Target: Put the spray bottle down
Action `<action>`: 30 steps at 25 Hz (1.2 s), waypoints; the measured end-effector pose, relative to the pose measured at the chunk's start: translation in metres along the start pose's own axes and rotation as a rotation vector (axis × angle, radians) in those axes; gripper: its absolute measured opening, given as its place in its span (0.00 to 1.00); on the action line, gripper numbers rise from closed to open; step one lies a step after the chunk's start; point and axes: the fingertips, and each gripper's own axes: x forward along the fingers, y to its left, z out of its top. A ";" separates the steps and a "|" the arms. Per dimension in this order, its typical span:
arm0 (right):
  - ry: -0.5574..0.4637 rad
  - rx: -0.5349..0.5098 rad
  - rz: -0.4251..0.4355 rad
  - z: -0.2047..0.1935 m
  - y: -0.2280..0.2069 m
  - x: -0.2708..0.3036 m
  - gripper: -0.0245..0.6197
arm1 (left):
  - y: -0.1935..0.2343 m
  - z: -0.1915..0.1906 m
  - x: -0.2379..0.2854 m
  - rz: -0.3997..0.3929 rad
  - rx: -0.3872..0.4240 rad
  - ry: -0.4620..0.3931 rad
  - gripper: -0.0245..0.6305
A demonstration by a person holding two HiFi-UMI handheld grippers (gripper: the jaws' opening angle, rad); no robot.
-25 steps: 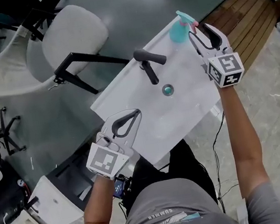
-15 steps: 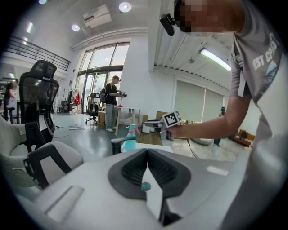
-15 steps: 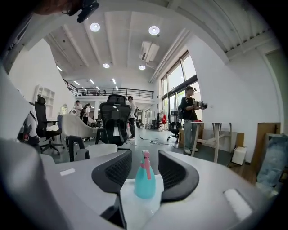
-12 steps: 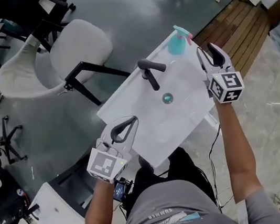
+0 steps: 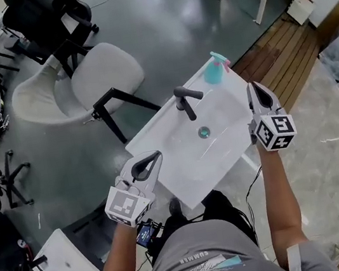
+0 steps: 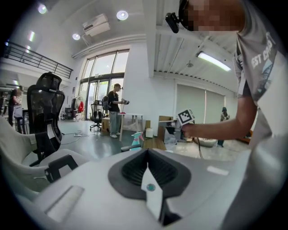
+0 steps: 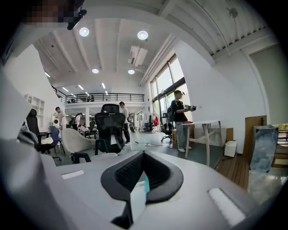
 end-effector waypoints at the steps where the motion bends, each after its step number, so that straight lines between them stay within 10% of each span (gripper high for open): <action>1: 0.006 -0.001 0.007 0.002 0.007 -0.010 0.03 | 0.001 0.002 -0.004 0.003 0.003 -0.006 0.04; 30: -0.045 -0.123 0.190 0.101 0.188 -0.225 0.04 | -0.018 0.040 -0.130 0.019 0.073 -0.143 0.04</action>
